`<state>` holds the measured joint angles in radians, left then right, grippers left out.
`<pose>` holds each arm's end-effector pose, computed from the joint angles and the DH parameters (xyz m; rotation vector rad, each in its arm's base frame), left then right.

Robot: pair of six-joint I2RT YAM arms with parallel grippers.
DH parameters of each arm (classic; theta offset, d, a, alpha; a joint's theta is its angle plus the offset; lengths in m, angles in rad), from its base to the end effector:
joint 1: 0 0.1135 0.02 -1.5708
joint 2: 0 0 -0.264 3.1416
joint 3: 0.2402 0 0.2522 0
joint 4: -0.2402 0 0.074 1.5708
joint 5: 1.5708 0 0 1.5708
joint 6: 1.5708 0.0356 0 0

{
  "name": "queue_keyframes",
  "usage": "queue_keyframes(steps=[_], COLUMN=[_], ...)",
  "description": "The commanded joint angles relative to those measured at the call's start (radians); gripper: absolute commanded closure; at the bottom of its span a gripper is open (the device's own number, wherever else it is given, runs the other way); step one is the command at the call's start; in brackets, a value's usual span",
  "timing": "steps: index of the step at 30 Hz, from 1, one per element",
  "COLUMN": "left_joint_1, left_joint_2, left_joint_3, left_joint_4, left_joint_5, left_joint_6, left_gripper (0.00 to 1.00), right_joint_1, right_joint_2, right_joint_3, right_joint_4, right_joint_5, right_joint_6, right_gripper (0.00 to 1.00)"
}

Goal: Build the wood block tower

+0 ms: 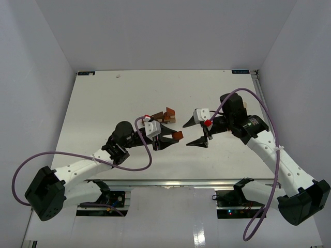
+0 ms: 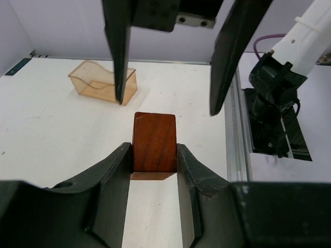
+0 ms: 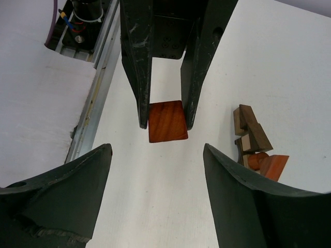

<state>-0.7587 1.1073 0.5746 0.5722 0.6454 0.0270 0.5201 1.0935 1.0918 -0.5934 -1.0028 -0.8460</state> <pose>0.1637 -0.1847 0.2810 1.0910 1.2249 -1.0603 0.1768 0.1358 0.3554 -1.6231 1.1217 0.8616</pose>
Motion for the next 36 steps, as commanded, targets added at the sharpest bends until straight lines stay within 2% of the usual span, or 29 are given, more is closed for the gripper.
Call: queue_keyframes(steps=[1,7,22,27,32,36], left_joint_1=[0.126,0.308,0.425,0.429,0.427,0.416], left_joint_2=[0.047,0.188,0.442,0.447,0.392,0.333], left_joint_3=[-0.018,0.063,0.231,0.223,0.122,0.067], left_joint_4=[0.124,0.218,0.304,0.394,0.581,0.619], left_joint_5=[0.114,0.282,0.415,0.435,0.453,0.454], left_joint_6=[-0.085,-0.163,-0.234,-0.312,-0.441,-0.475], left_gripper=[1.0,1.0,1.0,1.0,1.0,1.0], right_joint_1=[0.002,-0.016,-0.074,-0.08,-0.08,-0.065], right_joint_2=[-0.003,0.014,0.07,0.121,0.213,0.274], right_joint_3=[0.061,0.036,0.003,0.043,0.094,0.137], right_joint_4=[0.036,0.038,0.038,0.039,0.081,0.176], right_joint_5=[0.047,0.027,-0.024,-0.011,-0.101,-0.122], right_joint_6=[0.01,-0.007,-0.062,-0.07,-0.068,0.034], right_gripper=[0.22,0.24,0.26,0.21,0.17,0.15])
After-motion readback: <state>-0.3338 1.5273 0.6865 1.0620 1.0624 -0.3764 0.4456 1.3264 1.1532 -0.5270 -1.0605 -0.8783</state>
